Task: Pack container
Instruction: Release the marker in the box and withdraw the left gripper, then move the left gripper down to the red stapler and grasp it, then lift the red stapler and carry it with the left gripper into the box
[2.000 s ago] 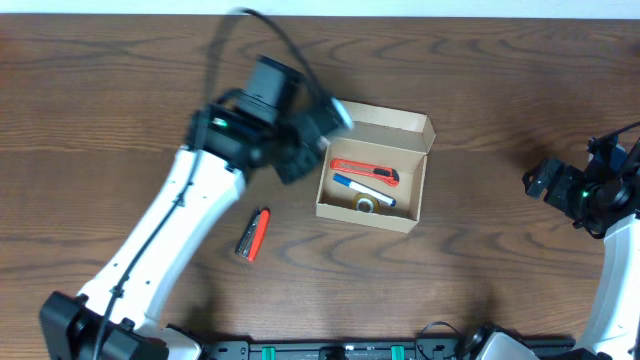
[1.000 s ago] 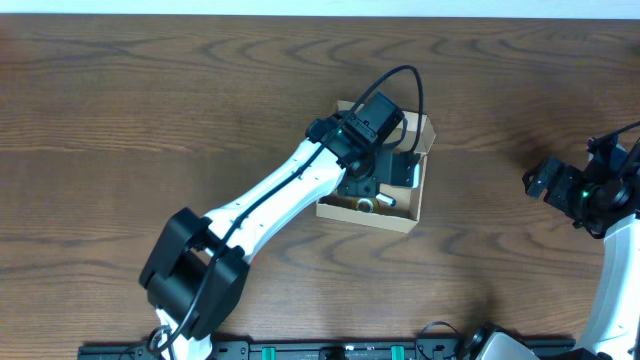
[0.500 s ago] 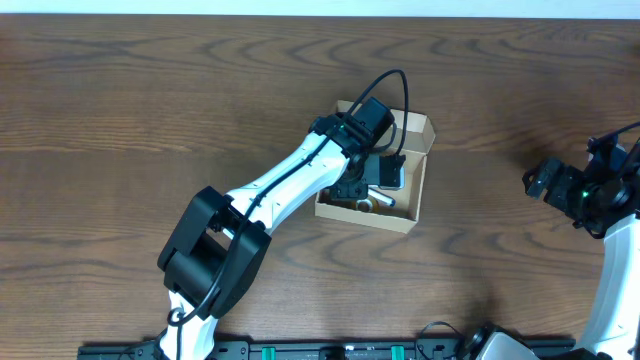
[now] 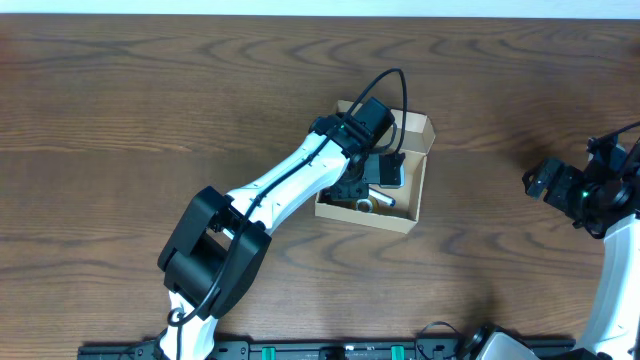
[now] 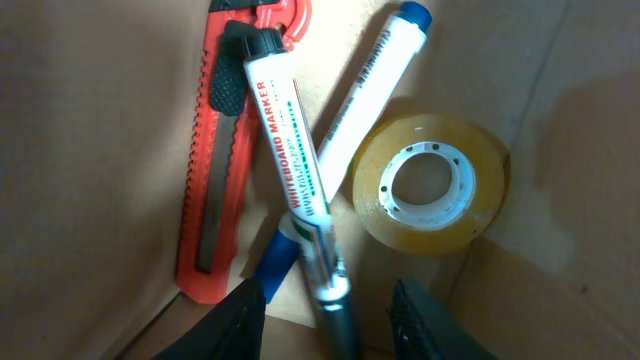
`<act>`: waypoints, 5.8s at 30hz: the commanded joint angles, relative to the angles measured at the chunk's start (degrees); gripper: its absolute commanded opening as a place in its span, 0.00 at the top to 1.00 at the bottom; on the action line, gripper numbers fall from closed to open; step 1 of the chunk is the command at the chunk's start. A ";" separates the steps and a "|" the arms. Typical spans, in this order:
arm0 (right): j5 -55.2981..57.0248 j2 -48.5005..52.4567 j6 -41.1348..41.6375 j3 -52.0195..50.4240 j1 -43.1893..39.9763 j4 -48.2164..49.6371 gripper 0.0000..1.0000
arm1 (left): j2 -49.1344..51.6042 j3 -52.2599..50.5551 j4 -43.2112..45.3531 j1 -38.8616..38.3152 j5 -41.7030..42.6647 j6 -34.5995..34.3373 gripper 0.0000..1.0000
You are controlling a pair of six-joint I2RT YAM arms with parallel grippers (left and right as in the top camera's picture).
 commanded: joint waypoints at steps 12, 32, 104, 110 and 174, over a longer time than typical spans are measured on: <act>-0.74 -0.79 -0.63 0.00 -0.02 0.22 0.01 | -15.65 11.78 -7.69 2.54 -14.78 -20.65 0.44; -0.76 -0.79 -0.63 0.00 -0.02 0.15 0.01 | -29.79 -6.75 -21.97 34.58 -17.14 -55.58 0.22; 1.16 -0.76 -1.07 0.00 -0.02 0.79 0.01 | -26.38 -47.50 16.96 21.92 -1.73 -46.97 0.11; 1.16 -0.76 -1.05 0.00 -0.02 0.76 0.01 | -23.58 -47.50 16.92 21.90 -1.27 -46.99 0.10; 0.92 -0.76 -1.05 0.00 -0.02 0.79 0.01 | -17.05 0.74 1.40 1.36 1.90 -7.15 0.94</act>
